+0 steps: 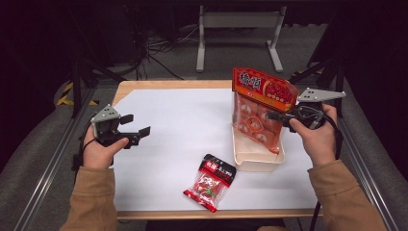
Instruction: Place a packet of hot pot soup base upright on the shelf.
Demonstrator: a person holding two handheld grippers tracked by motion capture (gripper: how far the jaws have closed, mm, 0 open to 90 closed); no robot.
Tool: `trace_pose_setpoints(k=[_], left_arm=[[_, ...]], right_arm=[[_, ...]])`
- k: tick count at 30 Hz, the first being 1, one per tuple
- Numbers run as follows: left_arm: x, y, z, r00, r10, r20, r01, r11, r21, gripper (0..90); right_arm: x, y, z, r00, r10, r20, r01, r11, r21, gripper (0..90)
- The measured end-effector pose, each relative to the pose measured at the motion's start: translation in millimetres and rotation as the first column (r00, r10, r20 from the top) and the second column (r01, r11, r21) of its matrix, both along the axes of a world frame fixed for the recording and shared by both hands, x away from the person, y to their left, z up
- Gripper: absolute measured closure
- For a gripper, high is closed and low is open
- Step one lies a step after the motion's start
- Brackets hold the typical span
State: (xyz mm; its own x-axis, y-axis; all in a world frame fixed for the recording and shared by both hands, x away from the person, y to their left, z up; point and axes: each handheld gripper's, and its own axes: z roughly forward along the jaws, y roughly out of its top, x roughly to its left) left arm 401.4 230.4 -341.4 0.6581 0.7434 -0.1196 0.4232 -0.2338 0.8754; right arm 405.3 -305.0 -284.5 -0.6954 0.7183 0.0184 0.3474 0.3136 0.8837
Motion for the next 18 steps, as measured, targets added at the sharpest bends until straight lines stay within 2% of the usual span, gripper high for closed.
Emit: trace_pose_setpoints(k=[7,12,15,18], left_arm=[[0.0,-2.1,0.4,1.0,-0.006,-0.001,0.006,1.0,0.006,15.9],[0.7,-2.8,-0.1,1.0,-0.007,0.002,0.007,0.9999,0.009,15.9],[0.5,-2.9,-0.1,1.0,-0.009,0.001,0.009,0.9999,0.008,15.9],[0.0,-2.4,0.1,1.0,-0.007,0.003,0.007,1.0,0.006,15.9]], right_arm=[[-1.6,-2.6,-8.9,0.9995,-0.031,-0.009,0.031,0.999,-0.01,70.2],[-0.9,-1.1,-16.6,0.9993,-0.024,-0.028,0.023,1.0,-0.02,70.2],[2.1,9.2,-32.9,0.999,-0.004,-0.045,0.001,0.998,-0.068,70.3],[2.9,12.9,-40.8,0.999,0.006,-0.044,-0.009,0.998,-0.06,70.2]])
